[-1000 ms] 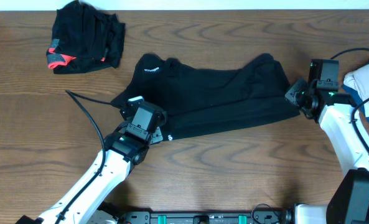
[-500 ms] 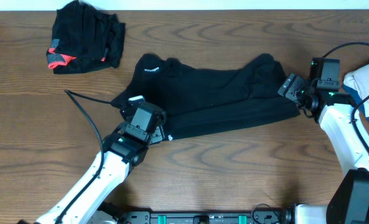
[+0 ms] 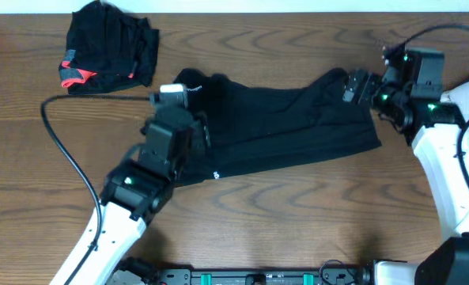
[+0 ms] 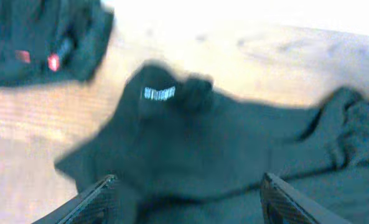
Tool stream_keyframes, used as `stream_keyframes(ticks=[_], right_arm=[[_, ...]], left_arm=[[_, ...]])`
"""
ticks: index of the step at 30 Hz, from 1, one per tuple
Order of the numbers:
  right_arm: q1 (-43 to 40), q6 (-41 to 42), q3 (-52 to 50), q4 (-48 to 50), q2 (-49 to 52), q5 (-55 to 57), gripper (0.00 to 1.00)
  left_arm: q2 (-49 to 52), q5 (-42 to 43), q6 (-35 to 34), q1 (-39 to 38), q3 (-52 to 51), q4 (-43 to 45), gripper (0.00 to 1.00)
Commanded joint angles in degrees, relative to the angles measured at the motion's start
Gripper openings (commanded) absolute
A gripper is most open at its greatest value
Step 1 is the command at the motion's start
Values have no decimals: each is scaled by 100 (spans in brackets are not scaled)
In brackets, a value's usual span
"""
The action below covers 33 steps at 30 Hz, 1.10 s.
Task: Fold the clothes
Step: 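Move both grippers to the shirt's top collar corners and grasp them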
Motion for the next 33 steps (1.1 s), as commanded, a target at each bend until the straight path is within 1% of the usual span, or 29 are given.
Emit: stream_keyframes(ticks=[1, 7, 11, 13, 18, 22, 26, 33], right_arm=[[61, -136, 496, -98, 105, 146, 98], [57, 87, 721, 48, 417, 144, 98], [57, 66, 1137, -68, 986, 81, 97], [57, 13, 1460, -225, 1327, -142, 97], [72, -66, 2461, -791, 2173, -306, 97], [72, -61, 2979, -1036, 2640, -446, 97], [79, -63, 3132, -1226, 2946, -627, 97], [125, -199, 3132, -1344, 3141, -669, 97]], left_arm=[[518, 348, 428, 249, 492, -35, 72], [1921, 1405, 452, 986, 1303, -37, 72], [2809, 2356, 494, 1443, 1801, -37, 72], [3126, 2601, 490, 1600, 1947, -37, 72], [3595, 2734, 490, 1827, 2048, -31, 72], [3845, 2844, 492, 1869, 2048, 177, 72], [4100, 3005, 490, 1869, 2048, 413, 72], [4542, 2920, 514, 1937, 2048, 612, 72]])
